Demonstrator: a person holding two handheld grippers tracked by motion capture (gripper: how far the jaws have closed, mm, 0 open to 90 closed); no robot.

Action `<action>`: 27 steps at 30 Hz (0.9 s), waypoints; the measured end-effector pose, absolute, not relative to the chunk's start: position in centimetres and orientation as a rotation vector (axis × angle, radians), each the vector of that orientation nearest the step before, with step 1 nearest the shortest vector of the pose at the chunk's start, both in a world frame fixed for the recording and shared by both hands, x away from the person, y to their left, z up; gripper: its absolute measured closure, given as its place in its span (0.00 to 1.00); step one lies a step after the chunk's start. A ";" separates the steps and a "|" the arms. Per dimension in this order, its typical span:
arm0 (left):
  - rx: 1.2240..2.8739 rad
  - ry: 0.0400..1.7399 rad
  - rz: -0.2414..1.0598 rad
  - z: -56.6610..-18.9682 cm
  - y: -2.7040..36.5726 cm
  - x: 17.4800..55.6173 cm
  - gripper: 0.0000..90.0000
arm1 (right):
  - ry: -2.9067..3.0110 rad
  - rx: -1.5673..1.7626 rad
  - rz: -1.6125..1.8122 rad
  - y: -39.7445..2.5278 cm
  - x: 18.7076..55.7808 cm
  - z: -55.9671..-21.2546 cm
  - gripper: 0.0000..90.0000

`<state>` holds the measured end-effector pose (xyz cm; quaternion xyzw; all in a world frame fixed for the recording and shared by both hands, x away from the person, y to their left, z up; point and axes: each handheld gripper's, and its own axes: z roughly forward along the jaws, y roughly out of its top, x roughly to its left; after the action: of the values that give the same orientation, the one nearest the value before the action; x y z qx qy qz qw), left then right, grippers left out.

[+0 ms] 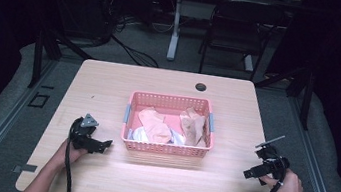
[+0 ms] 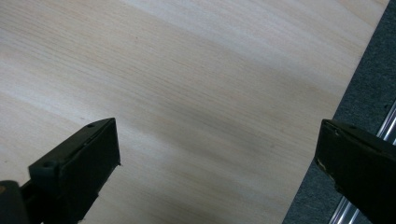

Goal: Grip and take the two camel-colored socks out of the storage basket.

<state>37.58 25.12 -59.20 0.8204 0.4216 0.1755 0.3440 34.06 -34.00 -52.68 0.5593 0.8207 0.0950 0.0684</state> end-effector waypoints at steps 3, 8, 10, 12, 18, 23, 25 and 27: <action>2.131 1.095 0.456 -59.2 25.1 37.6 0.00 | 2.489 1.676 0.265 -33.6 34.0 -52.6 0.00; 2.133 1.094 0.455 -59.2 25.1 37.6 0.00 | 2.504 1.670 0.246 -33.3 34.1 -52.5 0.00; 2.133 1.094 0.455 -59.2 25.1 37.6 0.00 | 2.520 1.666 0.230 -33.3 34.2 -52.4 0.00; 2.133 1.093 0.453 -59.2 25.1 37.6 0.00 | 2.524 1.660 0.221 -33.3 34.3 -52.1 0.00; 2.131 1.094 0.458 -59.2 25.1 37.6 0.00 | 2.512 1.647 0.236 -33.2 34.5 -50.1 0.01; 2.129 1.096 0.458 -59.2 25.1 37.6 0.00 | 2.478 1.638 0.262 -33.3 34.9 -47.7 0.01; 2.130 1.096 0.458 -59.2 25.1 37.6 0.00 | 2.489 1.630 0.256 -33.3 35.1 -47.3 0.01; 2.130 1.096 0.458 -59.2 25.1 37.6 0.00 | 2.476 1.623 0.256 -33.2 35.2 -46.6 0.01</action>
<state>37.57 25.10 -59.21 0.8199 0.4221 0.1762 0.3444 35.25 -33.25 -46.59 0.5443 0.8301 0.0858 0.0848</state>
